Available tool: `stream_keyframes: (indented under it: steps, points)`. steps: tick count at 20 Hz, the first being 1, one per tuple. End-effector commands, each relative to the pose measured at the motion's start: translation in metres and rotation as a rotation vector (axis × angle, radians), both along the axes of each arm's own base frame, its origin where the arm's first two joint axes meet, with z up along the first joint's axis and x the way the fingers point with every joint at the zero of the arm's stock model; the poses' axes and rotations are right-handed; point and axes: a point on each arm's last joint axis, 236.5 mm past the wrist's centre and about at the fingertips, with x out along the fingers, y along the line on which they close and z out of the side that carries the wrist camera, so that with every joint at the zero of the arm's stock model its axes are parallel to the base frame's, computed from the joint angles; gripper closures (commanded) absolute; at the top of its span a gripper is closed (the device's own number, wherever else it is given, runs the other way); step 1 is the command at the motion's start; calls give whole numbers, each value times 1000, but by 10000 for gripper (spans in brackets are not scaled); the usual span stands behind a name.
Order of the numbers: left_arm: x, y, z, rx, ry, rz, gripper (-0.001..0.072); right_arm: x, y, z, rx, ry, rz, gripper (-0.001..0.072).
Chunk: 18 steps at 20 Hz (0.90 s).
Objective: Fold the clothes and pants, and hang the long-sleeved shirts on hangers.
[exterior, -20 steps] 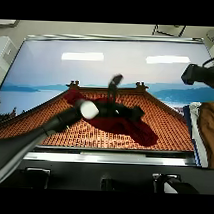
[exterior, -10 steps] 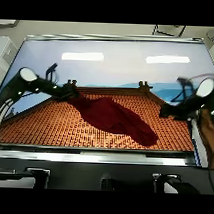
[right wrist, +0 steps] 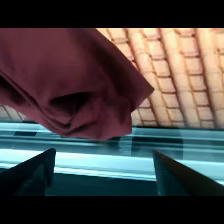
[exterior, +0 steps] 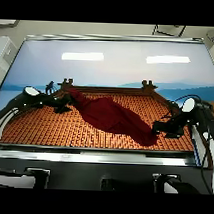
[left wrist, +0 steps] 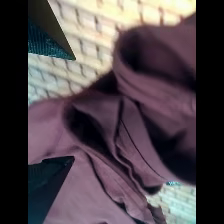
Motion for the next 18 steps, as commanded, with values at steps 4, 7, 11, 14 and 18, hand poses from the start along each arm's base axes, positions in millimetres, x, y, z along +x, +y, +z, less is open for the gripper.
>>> stream_keyframes:
  steps: [4,7,11,14,18]
  points:
    - [10,-23,-26,3,-14,30,230,4,4,-12,15,11,-16,0]
    - [15,-21,-24,6,-29,40,631,0,9,-24,39,72,-23,0]
    - [14,-23,-20,3,-35,31,679,-1,27,-40,112,140,-56,1]
    - [13,-24,-15,-3,-40,22,679,4,43,-51,180,170,-99,2]
    - [12,-26,-6,-5,-65,-5,679,3,57,-62,237,229,-136,95]
